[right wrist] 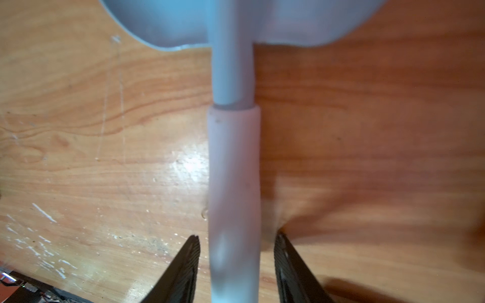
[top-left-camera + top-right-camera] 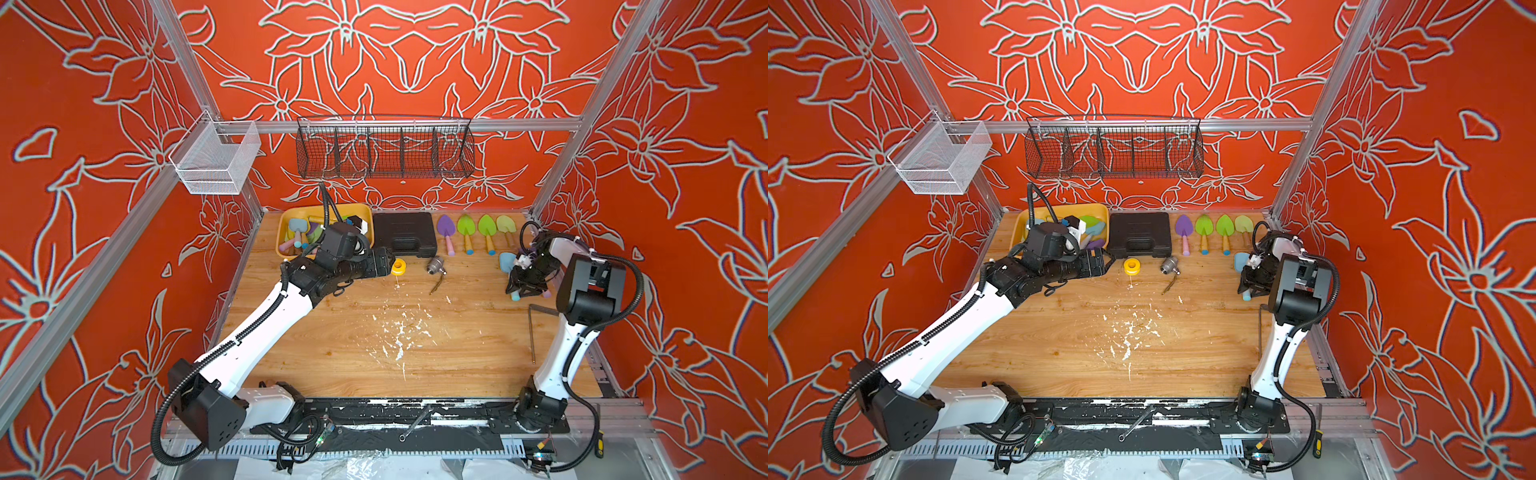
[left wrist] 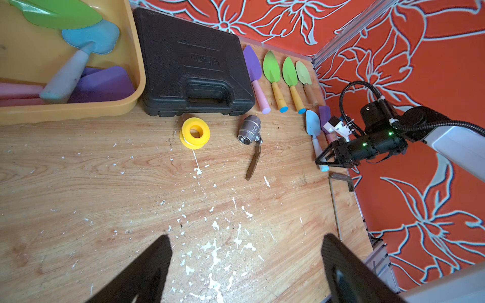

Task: Take the shovel out of the storage box
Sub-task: Place the shovel at the center of the board.

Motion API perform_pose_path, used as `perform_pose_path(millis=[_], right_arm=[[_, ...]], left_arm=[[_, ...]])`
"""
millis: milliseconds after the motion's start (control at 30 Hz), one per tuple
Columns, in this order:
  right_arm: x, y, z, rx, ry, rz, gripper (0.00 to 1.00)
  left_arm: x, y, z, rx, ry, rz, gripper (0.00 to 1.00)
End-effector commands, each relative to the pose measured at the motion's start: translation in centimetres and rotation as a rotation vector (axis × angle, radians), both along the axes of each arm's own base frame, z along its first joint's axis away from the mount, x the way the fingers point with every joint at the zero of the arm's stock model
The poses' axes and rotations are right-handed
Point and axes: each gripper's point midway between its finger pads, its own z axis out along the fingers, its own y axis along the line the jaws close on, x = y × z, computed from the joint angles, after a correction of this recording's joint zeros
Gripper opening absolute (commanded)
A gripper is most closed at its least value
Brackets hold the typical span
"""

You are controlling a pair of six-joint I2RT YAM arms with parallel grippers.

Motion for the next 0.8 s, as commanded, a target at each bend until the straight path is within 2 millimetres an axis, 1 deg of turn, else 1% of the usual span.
perform_pose_path(millis=[0, 67, 133, 200, 233, 300, 400, 500, 633, 667, 733, 767], right_arm=[[-0.6, -0.8, 0.6, -0.069, 0.018, 0.021, 0.5], [-0.4, -0.6, 1.3, -0.078, -0.005, 0.021, 0.51], [-0.1, 0.0, 2.6, -0.075, -0.044, 0.025, 0.53], [0.3, 0.8, 4.4, -0.075, -0.091, 0.017, 0.53], [1.2, 1.1, 5.6, -0.09, -0.151, 0.015, 0.54], [1.5, 2.1, 7.9, -0.106, -0.214, 0.02, 0.55], [1.7, 4.8, 11.4, -0.09, -0.329, 0.05, 0.56], [0.9, 8.1, 14.3, -0.078, -0.425, 0.109, 0.56], [-0.4, 11.7, 17.3, 0.001, -0.531, 0.133, 0.56], [-0.8, 12.9, 18.1, 0.042, -0.557, 0.133, 0.57], [-1.3, 14.3, 19.4, 0.086, -0.602, 0.123, 0.57], [-1.7, 15.4, 20.1, 0.118, -0.625, 0.128, 0.57]], left_arm=[[0.4, -0.2, -0.7, 0.021, 0.007, 0.0, 0.9], [0.7, 0.0, -0.8, 0.023, 0.008, 0.017, 0.9], [1.0, 0.2, -1.0, 0.033, 0.018, 0.041, 0.9], [1.5, 0.7, -1.3, 0.064, 0.035, 0.076, 0.91], [1.9, 1.3, -1.8, 0.092, 0.055, 0.112, 0.91], [2.6, 2.8, -2.6, 0.15, 0.105, 0.18, 0.91], [4.1, 5.2, -4.2, 0.183, 0.2, 0.252, 0.91], [6.1, 7.6, -5.3, 0.19, 0.261, 0.282, 0.9], [9.4, 9.9, -6.5, 0.334, 0.306, 0.245, 0.88], [10.3, 10.5, -7.2, 0.379, 0.331, 0.23, 0.86], [12.0, 11.6, -8.4, 0.434, 0.379, 0.214, 0.82], [12.8, 12.1, -9.0, 0.462, 0.399, 0.212, 0.79]])
